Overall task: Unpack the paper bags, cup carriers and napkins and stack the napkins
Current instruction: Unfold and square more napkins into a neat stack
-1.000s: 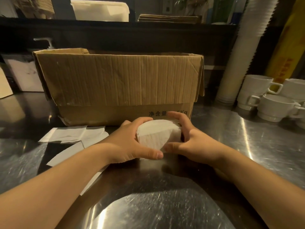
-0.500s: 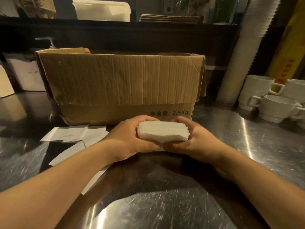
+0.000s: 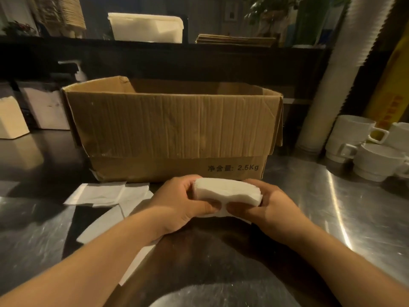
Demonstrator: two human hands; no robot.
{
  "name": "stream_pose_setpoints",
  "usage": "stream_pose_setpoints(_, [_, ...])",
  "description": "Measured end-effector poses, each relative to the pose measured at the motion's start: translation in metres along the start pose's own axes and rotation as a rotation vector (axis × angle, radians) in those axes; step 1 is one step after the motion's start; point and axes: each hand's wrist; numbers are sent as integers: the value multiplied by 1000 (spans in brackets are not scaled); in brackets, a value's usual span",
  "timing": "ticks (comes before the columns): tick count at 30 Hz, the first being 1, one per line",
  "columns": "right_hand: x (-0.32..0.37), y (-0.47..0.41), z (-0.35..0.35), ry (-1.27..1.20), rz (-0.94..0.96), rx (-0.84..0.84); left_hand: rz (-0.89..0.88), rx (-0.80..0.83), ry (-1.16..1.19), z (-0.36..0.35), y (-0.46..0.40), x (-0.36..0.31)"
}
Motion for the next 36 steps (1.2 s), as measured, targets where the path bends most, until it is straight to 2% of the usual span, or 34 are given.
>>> stream_pose_setpoints(4, [13,-3,-2,-189,-61,-35,76,9,152,10,1,-12])
stream_pose_setpoints(7, [32,-8,3,-199,-51,-50,73,36,235,25,1,-24])
stream_pose_setpoints(14, [106,-42,29,-211,-88,9,11,-30,144,79,-6,-81])
stream_pose_setpoints(20, [186,-81,63,-245,-133,76,26,39,187,145,-23,-141])
stream_pose_setpoints(27, [265,-131,91,-415,-95,-67,63,63,223,205,-57,-204])
stream_pose_setpoints(32, [313,-181,91,-702,-161,-185,112,-45,305,235,-85,-238])
stream_pose_setpoints(36, [346,-218,92,-776,-162,-182,119,-144,403,260,-106,-256])
Point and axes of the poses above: each hand's wrist, its own y-axis away from the middle knuckle, its own z-axis out of the back of the hand, x = y × z, and after that the axes turned 1 degree about -y, right-handed
